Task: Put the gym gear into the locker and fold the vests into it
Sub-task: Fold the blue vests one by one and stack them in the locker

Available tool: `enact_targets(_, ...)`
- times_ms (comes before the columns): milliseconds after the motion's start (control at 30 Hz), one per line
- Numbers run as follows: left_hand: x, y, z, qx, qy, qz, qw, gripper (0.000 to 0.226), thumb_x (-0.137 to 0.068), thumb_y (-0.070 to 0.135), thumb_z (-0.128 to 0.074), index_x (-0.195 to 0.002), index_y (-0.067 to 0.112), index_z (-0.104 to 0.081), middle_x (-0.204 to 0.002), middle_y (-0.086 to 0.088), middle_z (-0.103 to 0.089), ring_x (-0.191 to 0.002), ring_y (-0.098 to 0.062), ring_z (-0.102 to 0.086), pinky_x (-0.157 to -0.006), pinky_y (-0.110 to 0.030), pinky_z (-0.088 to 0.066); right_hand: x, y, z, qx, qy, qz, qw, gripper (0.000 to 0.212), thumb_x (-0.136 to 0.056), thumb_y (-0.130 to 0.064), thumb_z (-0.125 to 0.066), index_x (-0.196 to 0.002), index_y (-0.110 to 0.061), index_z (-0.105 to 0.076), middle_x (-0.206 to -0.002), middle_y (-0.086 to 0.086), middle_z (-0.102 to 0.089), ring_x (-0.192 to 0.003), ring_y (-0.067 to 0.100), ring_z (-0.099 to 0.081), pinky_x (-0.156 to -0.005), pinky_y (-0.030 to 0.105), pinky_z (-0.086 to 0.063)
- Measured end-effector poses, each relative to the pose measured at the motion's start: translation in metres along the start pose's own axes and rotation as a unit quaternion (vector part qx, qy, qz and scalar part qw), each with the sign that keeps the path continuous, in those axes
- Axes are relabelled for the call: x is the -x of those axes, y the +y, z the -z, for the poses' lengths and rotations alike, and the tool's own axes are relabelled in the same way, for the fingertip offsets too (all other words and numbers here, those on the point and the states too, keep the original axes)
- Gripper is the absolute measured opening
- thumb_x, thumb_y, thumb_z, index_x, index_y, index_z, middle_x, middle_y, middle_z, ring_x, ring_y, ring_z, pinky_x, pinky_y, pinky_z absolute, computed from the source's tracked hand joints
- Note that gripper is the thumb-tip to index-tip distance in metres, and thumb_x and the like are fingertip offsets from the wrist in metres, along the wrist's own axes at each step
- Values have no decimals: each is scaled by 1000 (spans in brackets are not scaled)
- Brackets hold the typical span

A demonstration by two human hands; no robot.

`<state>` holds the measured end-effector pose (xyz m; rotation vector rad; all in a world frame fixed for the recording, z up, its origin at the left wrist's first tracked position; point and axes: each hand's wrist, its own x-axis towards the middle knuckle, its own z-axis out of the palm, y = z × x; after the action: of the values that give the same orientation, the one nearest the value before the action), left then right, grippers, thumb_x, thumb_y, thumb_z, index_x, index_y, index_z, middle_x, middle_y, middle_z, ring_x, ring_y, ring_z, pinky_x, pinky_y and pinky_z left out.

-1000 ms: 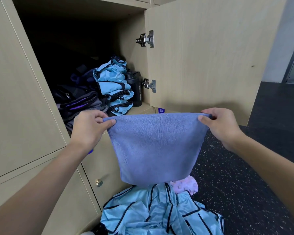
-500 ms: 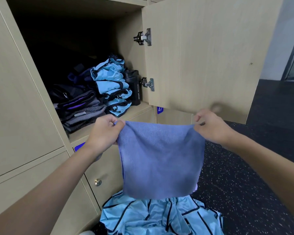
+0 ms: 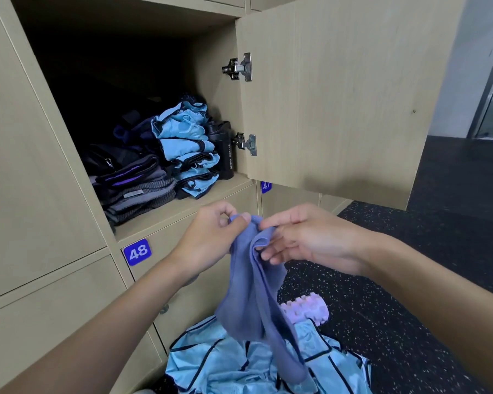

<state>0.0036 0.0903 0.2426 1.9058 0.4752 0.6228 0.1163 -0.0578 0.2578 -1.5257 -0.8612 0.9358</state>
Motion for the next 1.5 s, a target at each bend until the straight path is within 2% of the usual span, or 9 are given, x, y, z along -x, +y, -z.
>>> enact_targets(100, 5, 4, 1, 14, -35, -7, 999, 20, -99, 19, -58, -82, 10, -51, -62, -13, -58, -57, -17, -48, -70, -39, -47, 1, 0, -2, -1, -1, 23, 1000, 36, -95, 14, -39, -124, 4, -58, -96, 25, -71, -81, 24, -70, -77, 32, -57)
enact_targets(300, 13, 9, 2, 20, -99, -9, 995, 33, -84, 4, -75, -106, 2, -50, -97, -11, -77, -87, -27, -72, -82, -33, -57, 3, -2, 1, 0, 6, 39, 999, 44, -92, 17, -41, -132, 1, -52, -100, 18, -74, -87, 25, -72, -76, 32, -55)
enact_targets(500, 11, 8, 1, -33, -60, -52, 996, 7, -96, 2, -59, -99, 7, -55, -87, -7, -78, -73, -20, -63, -80, -51, -54, 3, -5, 7, 111, 10, 52, 992, 41, -94, 8, -46, -127, -13, -57, -97, 8, -75, -79, 18, -71, -68, 27, -51)
enact_targets(633, 12, 7, 2, -26, -64, -58, 996, 10, -97, -1, -54, -97, 8, -55, -82, -6, -76, -71, -18, -57, -73, -36, -46, 0, -1, 18, 261, 31, 60, 963, 25, -90, -10, -65, -107, -28, -68, -85, 3, -56, -70, 10, -48, -70, 26, -39)
enact_targets(800, 14, 9, 7, 1, -62, -54, 997, 13, -101, -1, -48, -97, 9, -55, -72, 5, -70, -62, -8, -53, -62, -25, -41, 3, 6, 29, 336, -14, 38, 941, 7, -91, -19, -68, -97, -23, -68, -103, -3, -62, -98, 15, -56, -78, 20, -39)
enact_targets(933, 10, 14, 16, 28, -30, -45, 998, 18, -101, -3, -44, -95, 10, -54, -69, 4, -67, -61, -11, -50, -65, -32, -38, -1, 18, 36, 352, -19, 23, 936, 19, -91, -21, -69, -93, -3, -65, -97, 18, -62, -83, 14, -50, -75, 31, -38)
enact_targets(1200, 2, 12, 19, -54, 74, -69, 993, 22, -93, -7, -41, -93, 14, -49, -70, -12, -49, -56, -16, -32, -48, -23, -26, 2, -3, 31, 231, 165, 200, 938, 20, -85, 0, -70, -72, -9, -58, -60, -8, -50, -49, -1, -41, -51, 12, -33)
enact_targets(1367, 3, 17, 14, -28, 82, -85, 993, 40, -94, -6, -40, -101, 33, -41, -73, -15, -50, -54, -15, -34, -50, -26, -32, -2, -5, 26, 105, 208, 240, 942, 45, -89, 4, -60, -112, -31, -44, -95, 15, -60, -71, 13, -55, -69, 29, -46)
enact_targets(1500, 3, 20, 14, 77, 107, -64, 989, 38, -96, -3, -42, -108, 33, -43, -66, -8, -54, -61, -21, -37, -62, -35, -36, -1, 7, 23, 65, 116, 167, 977, 92, -87, -4, -71, -149, -44, -16, -104, 6, -74, -95, 13, -71, -90, 27, -52)
